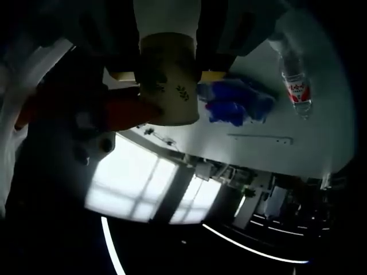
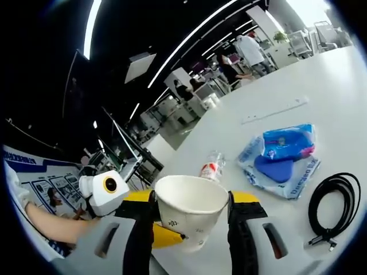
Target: Arrange the tabletop items into an orderly group along one side of the table until the central work area is clear of visible clutter.
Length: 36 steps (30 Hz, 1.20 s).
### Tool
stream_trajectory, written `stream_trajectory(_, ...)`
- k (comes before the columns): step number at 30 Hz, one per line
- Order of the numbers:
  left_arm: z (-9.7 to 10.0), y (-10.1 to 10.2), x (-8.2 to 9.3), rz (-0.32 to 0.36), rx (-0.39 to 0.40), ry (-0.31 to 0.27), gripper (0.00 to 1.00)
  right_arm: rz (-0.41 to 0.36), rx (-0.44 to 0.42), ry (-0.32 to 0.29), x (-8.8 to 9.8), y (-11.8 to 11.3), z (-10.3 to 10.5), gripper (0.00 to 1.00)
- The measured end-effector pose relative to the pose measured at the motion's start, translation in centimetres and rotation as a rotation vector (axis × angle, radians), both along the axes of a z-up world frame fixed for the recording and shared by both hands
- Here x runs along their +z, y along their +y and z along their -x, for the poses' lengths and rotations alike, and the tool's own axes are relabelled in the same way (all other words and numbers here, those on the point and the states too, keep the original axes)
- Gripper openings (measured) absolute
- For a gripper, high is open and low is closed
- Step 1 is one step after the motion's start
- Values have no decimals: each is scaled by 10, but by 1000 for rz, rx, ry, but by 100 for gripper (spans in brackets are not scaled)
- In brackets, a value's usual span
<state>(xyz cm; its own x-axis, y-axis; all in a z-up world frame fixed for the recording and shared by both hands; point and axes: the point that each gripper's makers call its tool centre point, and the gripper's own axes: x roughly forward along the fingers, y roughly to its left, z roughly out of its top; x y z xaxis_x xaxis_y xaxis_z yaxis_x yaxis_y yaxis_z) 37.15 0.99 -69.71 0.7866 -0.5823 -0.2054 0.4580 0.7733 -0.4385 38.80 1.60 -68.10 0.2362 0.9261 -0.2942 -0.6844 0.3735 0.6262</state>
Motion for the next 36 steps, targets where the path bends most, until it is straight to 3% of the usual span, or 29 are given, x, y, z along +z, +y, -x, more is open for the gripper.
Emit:
stream_trajectory(4, 4, 0, -3, -41, -11, 10, 35, 51, 40, -71, 0, 1, 6, 44)
stream_trajectory(12, 7, 0, -10, -135, -12, 23, 36, 168, 131, -298, -1, 4, 16, 41)
stream_trajectory(22, 10, 5, -14, -259, -23, 18, 36, 284, 239, -536, -2, 9, 28, 40)
stream_trajectory(26, 10, 7, -16, -295, -19, 14, 37, 295, 246, -556, -2, 10, 29, 39)
stream_trajectory(36, 13, 12, -17, -305, 9, 29, 37, 280, 233, -551, -3, 11, 29, 38)
